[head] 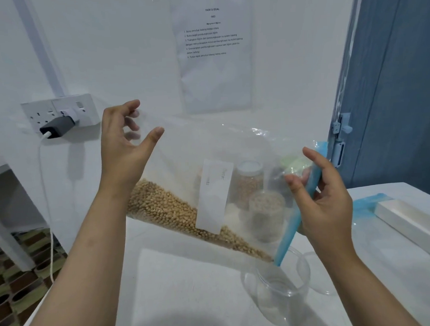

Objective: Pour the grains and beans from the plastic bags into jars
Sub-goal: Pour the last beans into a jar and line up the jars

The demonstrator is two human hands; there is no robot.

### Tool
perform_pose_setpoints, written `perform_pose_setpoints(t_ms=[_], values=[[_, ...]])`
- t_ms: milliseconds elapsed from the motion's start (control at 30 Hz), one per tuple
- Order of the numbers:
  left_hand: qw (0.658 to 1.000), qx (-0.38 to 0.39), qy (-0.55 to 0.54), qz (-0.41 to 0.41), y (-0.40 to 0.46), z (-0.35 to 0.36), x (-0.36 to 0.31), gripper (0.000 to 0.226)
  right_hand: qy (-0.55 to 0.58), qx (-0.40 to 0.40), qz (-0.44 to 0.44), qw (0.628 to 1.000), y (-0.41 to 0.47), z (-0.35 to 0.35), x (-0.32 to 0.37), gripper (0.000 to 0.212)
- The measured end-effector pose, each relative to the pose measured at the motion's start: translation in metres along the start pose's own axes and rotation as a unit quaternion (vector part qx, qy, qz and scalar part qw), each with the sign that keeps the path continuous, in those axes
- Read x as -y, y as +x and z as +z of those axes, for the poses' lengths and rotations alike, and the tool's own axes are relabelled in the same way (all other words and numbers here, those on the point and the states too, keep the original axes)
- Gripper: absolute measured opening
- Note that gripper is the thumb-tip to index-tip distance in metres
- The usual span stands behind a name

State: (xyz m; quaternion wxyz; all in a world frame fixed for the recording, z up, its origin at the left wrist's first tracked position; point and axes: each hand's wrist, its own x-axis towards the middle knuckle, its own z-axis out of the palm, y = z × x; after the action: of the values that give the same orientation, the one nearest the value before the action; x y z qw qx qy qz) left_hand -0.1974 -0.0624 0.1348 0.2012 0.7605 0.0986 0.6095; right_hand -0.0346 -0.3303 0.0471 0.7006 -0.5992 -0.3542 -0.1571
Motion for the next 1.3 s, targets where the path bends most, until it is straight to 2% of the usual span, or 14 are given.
perform_pose_setpoints(t_ms=[400, 1300], values=[[1.000, 0.005, 0.005, 0.015, 0.005, 0.002, -0.007, 0.051, -0.030, 0.013, -0.019, 0.999, -0.004, -0.010, 0.003, 0.044], [0.999, 0.029, -0.013, 0.039, 0.009, 0.007, -0.025, 0.051, -0.067, 0.000, -0.002, 0.998, -0.016, -0.021, 0.004, 0.049]])
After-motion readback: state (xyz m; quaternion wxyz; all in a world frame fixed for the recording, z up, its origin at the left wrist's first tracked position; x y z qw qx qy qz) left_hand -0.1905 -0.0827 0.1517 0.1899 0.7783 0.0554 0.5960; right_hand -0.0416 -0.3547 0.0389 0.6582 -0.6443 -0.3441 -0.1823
